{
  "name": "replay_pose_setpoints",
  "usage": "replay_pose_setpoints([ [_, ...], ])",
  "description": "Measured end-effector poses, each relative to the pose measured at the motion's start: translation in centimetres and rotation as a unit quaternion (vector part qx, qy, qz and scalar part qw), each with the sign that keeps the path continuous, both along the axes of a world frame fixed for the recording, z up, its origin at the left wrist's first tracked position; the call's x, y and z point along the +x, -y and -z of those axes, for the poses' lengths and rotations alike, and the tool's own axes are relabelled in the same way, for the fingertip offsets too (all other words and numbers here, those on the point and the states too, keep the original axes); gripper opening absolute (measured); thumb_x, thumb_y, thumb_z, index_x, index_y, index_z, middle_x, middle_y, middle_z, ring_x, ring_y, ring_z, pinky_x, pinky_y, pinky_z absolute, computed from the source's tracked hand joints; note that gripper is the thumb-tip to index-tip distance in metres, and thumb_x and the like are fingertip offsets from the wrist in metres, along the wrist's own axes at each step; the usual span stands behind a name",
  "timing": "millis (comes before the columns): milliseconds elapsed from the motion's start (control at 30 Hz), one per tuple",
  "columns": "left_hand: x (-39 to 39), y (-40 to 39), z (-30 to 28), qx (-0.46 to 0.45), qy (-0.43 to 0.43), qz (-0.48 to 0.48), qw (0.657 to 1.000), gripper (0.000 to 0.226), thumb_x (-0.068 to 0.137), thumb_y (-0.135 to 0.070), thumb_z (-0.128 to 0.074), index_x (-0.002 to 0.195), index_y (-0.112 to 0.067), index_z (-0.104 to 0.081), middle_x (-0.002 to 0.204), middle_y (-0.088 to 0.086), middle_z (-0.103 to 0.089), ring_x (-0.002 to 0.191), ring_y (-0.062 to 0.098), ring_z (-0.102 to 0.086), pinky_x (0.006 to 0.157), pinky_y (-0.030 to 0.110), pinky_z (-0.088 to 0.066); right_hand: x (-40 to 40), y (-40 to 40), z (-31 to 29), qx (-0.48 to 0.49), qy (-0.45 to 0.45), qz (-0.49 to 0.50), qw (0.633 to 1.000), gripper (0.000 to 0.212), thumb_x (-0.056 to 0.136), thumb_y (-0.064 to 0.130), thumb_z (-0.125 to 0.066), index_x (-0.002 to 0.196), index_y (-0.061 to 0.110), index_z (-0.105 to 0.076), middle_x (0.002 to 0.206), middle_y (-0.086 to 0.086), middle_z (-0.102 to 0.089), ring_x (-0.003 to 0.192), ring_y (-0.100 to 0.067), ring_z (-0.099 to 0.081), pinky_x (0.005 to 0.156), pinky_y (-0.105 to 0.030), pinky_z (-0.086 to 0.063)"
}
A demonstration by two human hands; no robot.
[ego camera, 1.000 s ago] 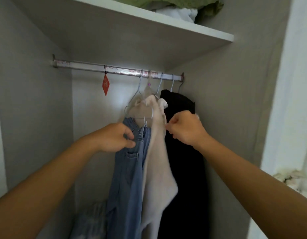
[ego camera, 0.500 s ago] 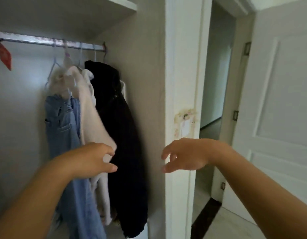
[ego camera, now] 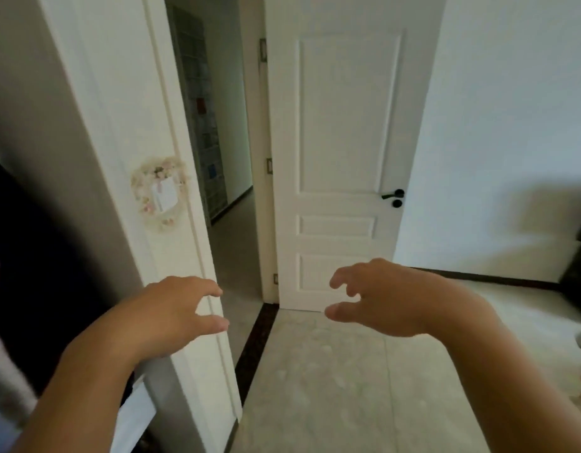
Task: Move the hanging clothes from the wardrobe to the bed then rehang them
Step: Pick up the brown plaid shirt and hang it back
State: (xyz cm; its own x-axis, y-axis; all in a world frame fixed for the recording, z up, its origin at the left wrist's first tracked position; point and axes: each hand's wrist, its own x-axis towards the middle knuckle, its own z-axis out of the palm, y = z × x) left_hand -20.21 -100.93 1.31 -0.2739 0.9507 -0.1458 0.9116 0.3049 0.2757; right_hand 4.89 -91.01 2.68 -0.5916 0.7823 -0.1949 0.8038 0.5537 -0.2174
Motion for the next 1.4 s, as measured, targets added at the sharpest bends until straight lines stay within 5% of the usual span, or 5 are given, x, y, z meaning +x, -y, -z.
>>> replay_pose_setpoints([
  [233,14.7,-7.1,1.8,-0.035,0.01,0.147,0.989,0.058,0.087,-0.052,-0.063,0.14,-0.039,-0.043,0.14,-0.009,-0.05,0.123,0.012,-0.051,0.098,0.032,-0.046,15.7,-1.4,3.2,-0.002,0.013,0.156,0.988,0.063,0.087,0.07,-0.047,0.141,0.038,-0.041,0.143,0.009,-0.048,0.129,-0.016,-0.047,0.11,-0.042,-0.037],
  [667,50.5,-17.9,7.4,-0.065,0.004,0.361,0.93,0.058,0.086,-0.057,-0.061,0.139,-0.038,-0.045,0.135,-0.006,-0.053,0.119,0.012,-0.052,0.098,0.029,-0.043,50.8,-1.0,8.0,-0.027,-0.011,0.357,0.934,0.058,0.094,0.054,-0.053,0.143,0.026,-0.042,0.142,0.002,-0.049,0.126,-0.018,-0.048,0.107,-0.036,-0.04],
  [1000,73.1,-22.9,9.8,-0.095,-0.008,0.53,0.843,0.059,0.088,-0.051,-0.062,0.141,-0.036,-0.043,0.143,-0.008,-0.048,0.128,0.01,-0.048,0.105,0.033,-0.041,68.1,2.0,10.3,-0.057,-0.026,0.496,0.866,0.048,0.095,0.054,-0.052,0.131,0.024,-0.052,0.118,0.001,-0.06,0.106,-0.02,-0.058,0.091,-0.037,-0.051],
  [1233,86.5,-29.0,11.4,-0.119,0.011,0.633,0.765,0.058,0.088,-0.049,-0.064,0.141,-0.032,-0.046,0.136,-0.007,-0.053,0.119,0.009,-0.052,0.093,0.024,-0.042,77.0,0.4,12.5,-0.057,-0.035,0.589,0.805,0.047,0.094,0.055,-0.052,0.128,0.024,-0.052,0.114,0.001,-0.058,0.104,-0.02,-0.058,0.09,-0.039,-0.051],
  [1400,95.3,-33.4,11.0,-0.133,0.013,0.679,0.722,0.059,0.088,-0.049,-0.064,0.141,-0.033,-0.045,0.14,-0.007,-0.051,0.123,0.009,-0.05,0.094,0.023,-0.041,82.9,-2.0,12.8,-0.048,-0.046,0.635,0.769,0.056,0.094,0.056,-0.051,0.141,0.027,-0.043,0.135,0.002,-0.053,0.123,-0.019,-0.05,0.097,-0.034,-0.045],
])
